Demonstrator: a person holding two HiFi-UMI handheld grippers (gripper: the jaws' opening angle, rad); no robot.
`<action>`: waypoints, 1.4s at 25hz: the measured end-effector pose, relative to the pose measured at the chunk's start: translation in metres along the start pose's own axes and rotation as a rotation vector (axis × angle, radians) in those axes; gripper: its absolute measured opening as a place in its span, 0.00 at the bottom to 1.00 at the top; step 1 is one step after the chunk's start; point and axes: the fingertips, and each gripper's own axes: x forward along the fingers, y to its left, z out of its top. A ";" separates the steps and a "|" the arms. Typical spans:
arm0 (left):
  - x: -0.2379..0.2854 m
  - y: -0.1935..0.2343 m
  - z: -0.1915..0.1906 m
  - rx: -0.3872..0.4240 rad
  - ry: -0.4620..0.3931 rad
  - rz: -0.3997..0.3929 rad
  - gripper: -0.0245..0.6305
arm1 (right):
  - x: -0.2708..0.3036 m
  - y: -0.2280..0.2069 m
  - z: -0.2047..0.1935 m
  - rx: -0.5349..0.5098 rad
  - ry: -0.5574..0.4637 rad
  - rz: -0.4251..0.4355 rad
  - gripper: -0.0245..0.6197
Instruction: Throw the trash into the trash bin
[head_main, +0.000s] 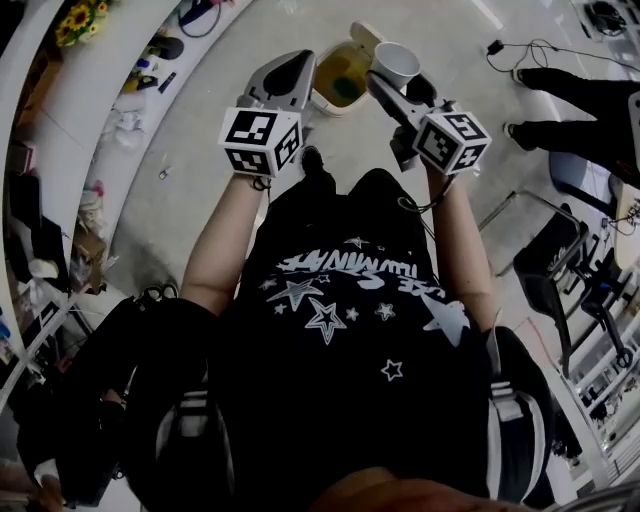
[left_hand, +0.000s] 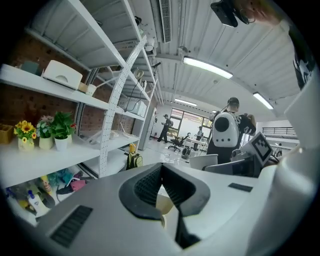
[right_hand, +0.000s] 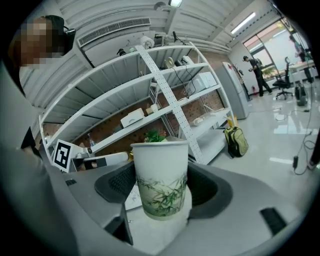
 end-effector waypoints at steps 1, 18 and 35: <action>0.003 0.003 -0.002 -0.008 0.010 -0.005 0.05 | 0.003 0.001 0.000 0.008 0.002 -0.006 0.54; 0.076 0.038 -0.098 -0.025 0.146 0.075 0.05 | 0.059 -0.082 -0.074 0.057 0.139 0.011 0.53; 0.120 0.075 -0.207 -0.066 0.239 0.168 0.05 | 0.111 -0.148 -0.153 0.035 0.260 0.018 0.54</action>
